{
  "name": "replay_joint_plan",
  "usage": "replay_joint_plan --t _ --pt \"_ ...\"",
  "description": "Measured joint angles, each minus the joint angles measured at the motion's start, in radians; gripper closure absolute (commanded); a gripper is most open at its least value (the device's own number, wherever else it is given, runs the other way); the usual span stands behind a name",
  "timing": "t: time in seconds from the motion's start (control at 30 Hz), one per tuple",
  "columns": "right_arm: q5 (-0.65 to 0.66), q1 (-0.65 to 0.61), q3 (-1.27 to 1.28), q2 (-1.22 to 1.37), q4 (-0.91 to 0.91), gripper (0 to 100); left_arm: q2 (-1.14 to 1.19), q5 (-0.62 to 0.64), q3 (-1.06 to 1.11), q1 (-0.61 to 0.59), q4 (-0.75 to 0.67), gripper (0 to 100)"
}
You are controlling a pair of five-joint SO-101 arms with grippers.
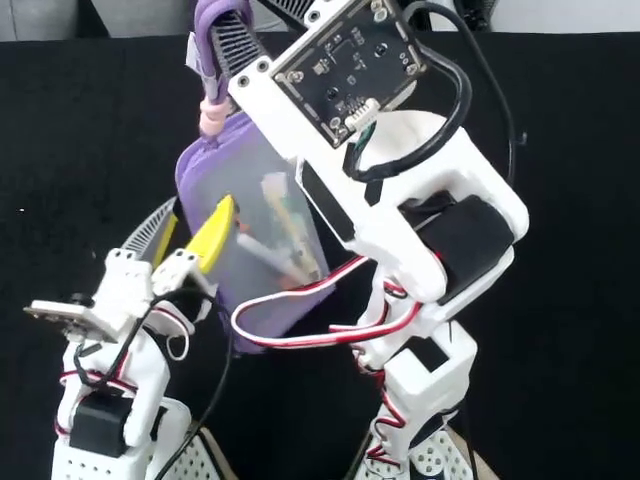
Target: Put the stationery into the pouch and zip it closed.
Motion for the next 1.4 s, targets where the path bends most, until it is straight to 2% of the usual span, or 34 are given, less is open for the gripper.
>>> replay_joint_plan --t 0.33,0.57,0.67,0.83,1.07,1.2,1.3,1.4 --pt "0.000 0.000 0.000 -0.110 0.110 98.7 0.000 -0.029 0.000 0.097 -0.009 76" --pt "0.000 -0.003 -0.002 -0.176 0.186 98.7 0.008 -0.054 -0.015 0.110 -0.009 76" --pt "0.000 -0.035 -0.002 -0.207 0.224 98.7 0.006 -0.054 -0.048 0.110 -0.009 82" --pt "0.000 -0.052 -0.002 -0.265 0.279 98.7 0.002 -0.060 -0.089 0.117 -0.009 97" --pt "0.000 -0.054 -0.002 -0.324 0.305 98.7 -0.002 -0.060 -0.097 0.118 -0.011 97" --pt "0.000 0.034 -0.002 -0.324 0.305 98.7 -0.002 -0.060 -0.137 0.118 0.040 97" --pt "0.000 0.141 -0.002 -0.304 0.304 98.7 -0.002 -0.063 -0.210 0.132 0.153 97" --pt "0.000 0.249 -0.002 -0.247 0.272 98.7 -0.002 -0.127 -0.282 0.178 0.258 97"
